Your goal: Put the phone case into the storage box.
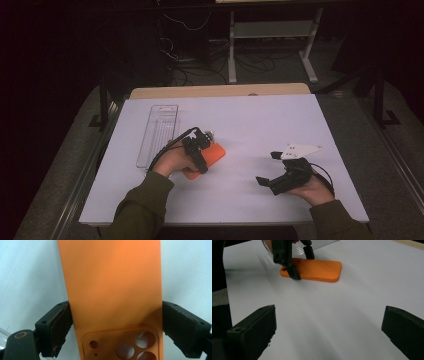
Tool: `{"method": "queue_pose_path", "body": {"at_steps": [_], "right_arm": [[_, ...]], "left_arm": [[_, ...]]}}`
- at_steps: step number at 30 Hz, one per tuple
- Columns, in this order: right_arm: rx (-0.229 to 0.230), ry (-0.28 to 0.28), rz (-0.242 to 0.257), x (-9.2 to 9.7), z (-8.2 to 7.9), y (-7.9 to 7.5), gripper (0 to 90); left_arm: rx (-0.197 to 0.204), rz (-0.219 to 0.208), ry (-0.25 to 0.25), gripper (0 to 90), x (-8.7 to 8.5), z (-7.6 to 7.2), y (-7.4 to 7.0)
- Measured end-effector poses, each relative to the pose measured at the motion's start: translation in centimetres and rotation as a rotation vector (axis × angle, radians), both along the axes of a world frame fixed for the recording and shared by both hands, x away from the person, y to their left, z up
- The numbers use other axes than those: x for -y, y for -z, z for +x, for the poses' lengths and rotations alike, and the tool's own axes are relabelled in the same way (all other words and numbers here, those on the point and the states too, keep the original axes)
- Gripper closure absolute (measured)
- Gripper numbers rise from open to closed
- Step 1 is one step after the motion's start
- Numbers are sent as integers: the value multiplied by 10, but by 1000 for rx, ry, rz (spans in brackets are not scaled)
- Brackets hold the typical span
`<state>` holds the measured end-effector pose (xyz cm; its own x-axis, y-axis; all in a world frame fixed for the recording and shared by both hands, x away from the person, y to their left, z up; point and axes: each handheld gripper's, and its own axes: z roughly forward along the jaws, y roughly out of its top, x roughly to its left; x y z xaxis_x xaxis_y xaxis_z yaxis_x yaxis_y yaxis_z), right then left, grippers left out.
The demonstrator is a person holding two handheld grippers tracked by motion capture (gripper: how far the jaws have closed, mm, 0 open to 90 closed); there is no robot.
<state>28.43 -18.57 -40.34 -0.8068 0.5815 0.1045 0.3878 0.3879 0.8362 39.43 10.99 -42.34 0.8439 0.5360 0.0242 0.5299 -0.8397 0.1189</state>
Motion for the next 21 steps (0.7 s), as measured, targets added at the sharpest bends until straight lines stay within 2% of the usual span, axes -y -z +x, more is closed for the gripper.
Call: {"method": "queue_pose_path", "body": {"at_steps": [17,21], "right_arm": [[-3,1,1,0,0,0,0],[-6,3,1,0,0,0,0]], "left_arm": [[-3,-1,3,141,0,0,-2],[-5,-17,6,148,-2,0,-6]]}}
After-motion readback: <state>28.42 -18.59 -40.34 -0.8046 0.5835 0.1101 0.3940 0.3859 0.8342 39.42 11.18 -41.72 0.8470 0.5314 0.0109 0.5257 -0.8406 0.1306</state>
